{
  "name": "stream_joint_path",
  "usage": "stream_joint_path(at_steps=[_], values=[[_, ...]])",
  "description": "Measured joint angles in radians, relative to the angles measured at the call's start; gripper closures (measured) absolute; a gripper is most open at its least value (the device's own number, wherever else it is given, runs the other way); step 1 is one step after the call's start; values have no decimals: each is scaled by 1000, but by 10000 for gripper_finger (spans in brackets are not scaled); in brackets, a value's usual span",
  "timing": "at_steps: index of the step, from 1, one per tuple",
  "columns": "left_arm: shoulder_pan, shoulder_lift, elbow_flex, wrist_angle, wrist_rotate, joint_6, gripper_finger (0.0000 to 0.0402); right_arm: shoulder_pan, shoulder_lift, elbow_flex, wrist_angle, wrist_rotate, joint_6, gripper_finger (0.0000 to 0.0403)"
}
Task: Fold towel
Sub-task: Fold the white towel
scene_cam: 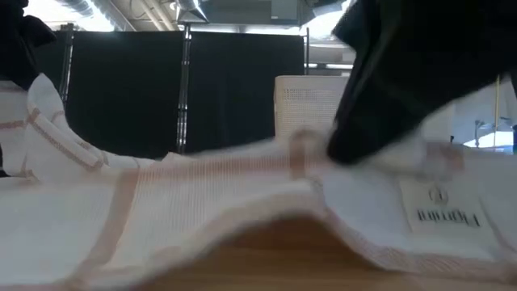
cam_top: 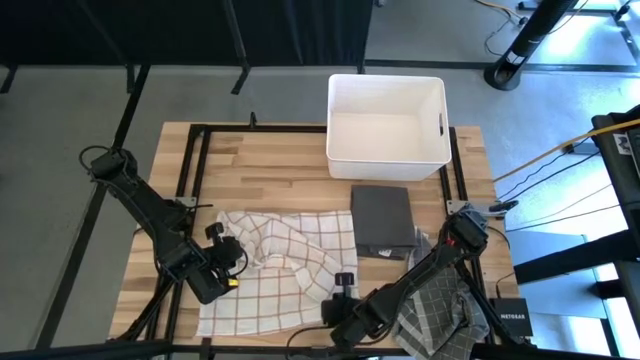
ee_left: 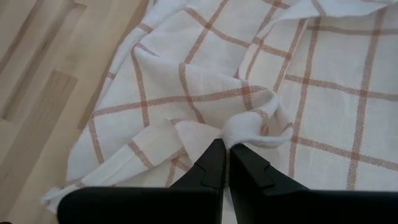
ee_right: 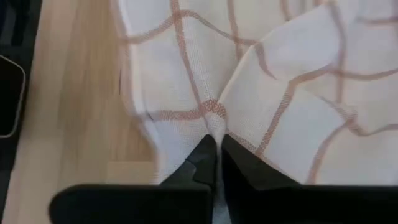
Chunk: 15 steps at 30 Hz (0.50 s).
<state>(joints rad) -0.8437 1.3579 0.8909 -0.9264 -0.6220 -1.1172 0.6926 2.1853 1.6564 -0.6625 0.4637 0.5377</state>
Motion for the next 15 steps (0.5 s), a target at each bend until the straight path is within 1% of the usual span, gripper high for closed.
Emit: stream_joint_path(at_steps=[2, 6, 8, 11, 13, 15], values=[[0, 0, 0, 0, 0, 0, 394, 2, 0, 36, -44, 16, 0, 377], [-1, 0, 0, 0, 0, 0, 394, 9, 0, 89, -138, 16, 4, 394], [-1, 0, 0, 0, 0, 0, 394, 16, 0, 111, -190, 26, 13, 395], [-1, 0, 0, 0, 0, -1, 394, 36, -11, 125, -258, 32, 62, 390], [-1, 0, 0, 0, 0, 5, 394, 52, -28, 125, -295, 34, 96, 393], [-1, 0, 0, 1, 0, 17, 394, 72, -54, 124, -340, 65, 138, 397]])
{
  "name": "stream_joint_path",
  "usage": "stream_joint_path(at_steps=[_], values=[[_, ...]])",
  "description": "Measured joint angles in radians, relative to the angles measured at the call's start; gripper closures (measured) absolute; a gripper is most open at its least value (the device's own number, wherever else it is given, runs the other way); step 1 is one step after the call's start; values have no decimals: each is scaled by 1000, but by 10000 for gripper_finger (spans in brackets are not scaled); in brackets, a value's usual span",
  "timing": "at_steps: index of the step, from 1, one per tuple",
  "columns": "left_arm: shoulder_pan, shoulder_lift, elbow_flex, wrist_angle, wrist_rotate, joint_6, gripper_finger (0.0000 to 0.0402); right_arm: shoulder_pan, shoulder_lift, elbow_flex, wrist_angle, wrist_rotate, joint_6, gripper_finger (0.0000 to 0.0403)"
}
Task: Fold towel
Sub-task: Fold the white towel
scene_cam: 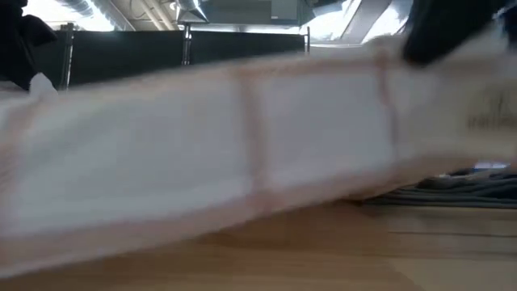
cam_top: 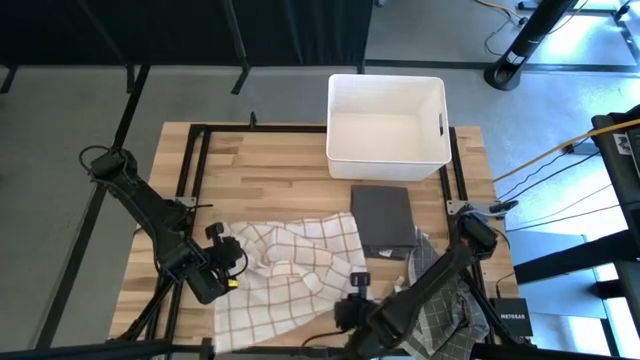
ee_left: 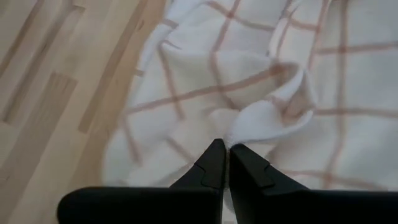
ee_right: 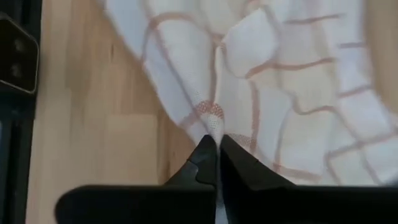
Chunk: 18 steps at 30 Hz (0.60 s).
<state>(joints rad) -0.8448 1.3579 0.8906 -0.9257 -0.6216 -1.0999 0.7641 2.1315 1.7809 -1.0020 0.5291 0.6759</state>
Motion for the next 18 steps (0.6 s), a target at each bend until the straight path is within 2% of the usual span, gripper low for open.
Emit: stream_joint_path(at_steps=[5, 10, 18], values=[[0, 0, 0, 0, 11, 15, 394, 39, -41, 0, -18, 98, 58, 392], [0, 0, 0, -6, 12, 16, 394, 34, -26, -2, 35, 106, 58, 391], [0, 0, 0, -102, 15, -49, 394, -29, 19, -121, 162, -97, 130, 390]])
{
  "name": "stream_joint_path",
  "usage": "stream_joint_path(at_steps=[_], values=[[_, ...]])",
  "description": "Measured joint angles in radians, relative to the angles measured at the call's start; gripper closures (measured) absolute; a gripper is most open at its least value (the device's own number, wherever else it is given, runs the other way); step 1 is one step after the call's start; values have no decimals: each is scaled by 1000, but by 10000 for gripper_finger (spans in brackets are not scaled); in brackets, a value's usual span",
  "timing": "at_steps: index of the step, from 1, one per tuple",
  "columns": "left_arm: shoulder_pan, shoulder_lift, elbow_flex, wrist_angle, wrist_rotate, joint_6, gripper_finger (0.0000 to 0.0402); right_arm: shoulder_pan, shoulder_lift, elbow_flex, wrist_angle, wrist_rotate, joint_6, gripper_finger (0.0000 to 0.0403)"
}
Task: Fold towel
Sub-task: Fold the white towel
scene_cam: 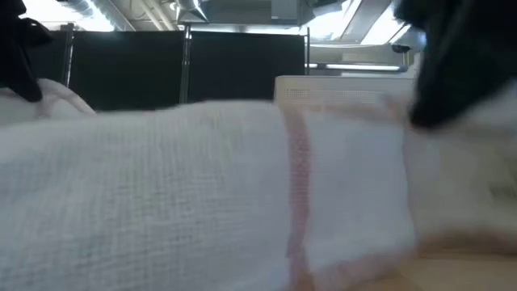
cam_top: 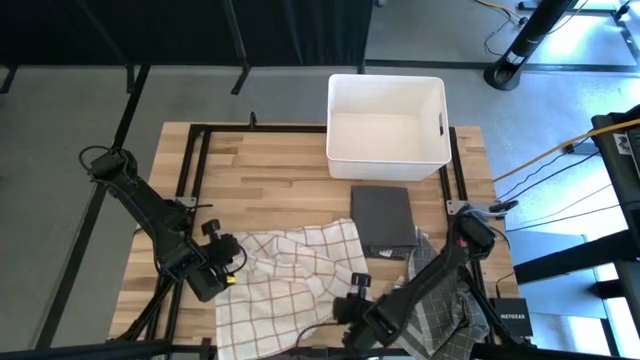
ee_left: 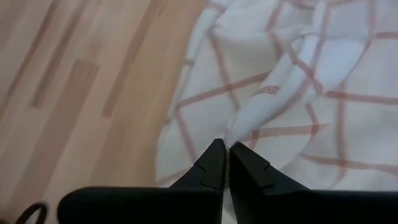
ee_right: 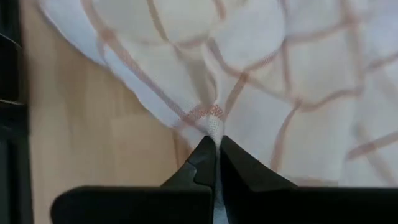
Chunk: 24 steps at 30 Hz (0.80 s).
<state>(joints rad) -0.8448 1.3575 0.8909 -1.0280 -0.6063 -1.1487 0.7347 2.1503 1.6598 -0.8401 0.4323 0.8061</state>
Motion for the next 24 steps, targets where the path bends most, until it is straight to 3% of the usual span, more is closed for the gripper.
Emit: stream_joint_path(at_steps=[6, 15, 18, 24], values=[[0, 0, 0, -21, 1, -26, 394, -29, 15, -17, 3, -147, 84, 368], [0, 0, 0, 81, 1, 57, 394, -42, 12, 105, -81, -307, 84, 243], [0, 0, 0, 79, 1, 53, 394, -42, 11, 129, -63, -260, 65, 214], [0, 0, 0, 79, 1, 49, 394, -42, 53, 128, -47, -3, -28, 194]])
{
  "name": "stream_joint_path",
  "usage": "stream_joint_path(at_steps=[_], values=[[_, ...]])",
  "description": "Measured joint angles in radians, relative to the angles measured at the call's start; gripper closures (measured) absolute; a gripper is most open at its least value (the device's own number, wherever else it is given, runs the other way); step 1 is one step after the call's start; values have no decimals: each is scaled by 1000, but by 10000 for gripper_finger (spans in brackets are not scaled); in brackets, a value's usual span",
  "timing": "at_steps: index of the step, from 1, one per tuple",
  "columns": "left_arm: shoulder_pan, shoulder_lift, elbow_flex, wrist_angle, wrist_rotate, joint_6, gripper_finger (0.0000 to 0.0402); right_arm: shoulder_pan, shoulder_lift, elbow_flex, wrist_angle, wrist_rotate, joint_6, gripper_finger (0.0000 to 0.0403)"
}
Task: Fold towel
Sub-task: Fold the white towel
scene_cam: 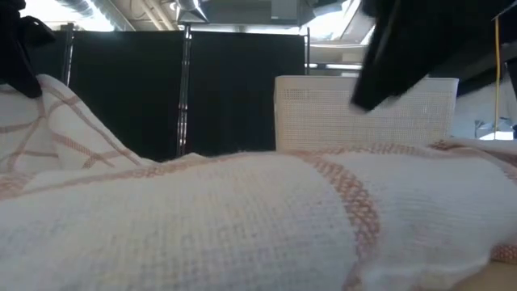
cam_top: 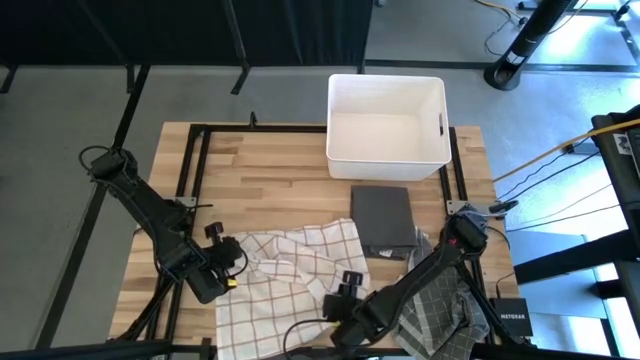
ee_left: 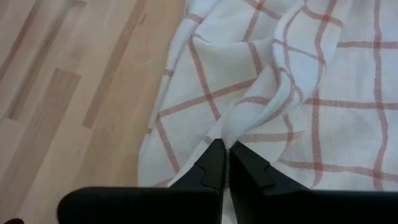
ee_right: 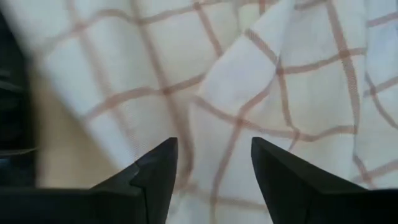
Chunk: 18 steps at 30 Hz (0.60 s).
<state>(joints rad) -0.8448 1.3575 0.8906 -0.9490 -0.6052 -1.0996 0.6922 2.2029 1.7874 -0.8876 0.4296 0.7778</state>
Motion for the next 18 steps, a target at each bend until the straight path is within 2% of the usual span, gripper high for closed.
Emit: stream_joint_path(at_steps=[4, 10, 15, 18], values=[[0, 0, 0, 6, 8, -4, 394, -17, 41, -3, -7, -12, -76, 194], [-50, 0, 0, 145, 220, 8, 394, -62, -6, -1, -5, -83, -159, 194], [-123, 6, 0, 201, 223, 5, 394, -94, -37, -3, -34, -22, -243, 194], [-146, 38, -10, 193, 214, -43, 397, -130, -36, -53, 9, -59, -276, 194]])
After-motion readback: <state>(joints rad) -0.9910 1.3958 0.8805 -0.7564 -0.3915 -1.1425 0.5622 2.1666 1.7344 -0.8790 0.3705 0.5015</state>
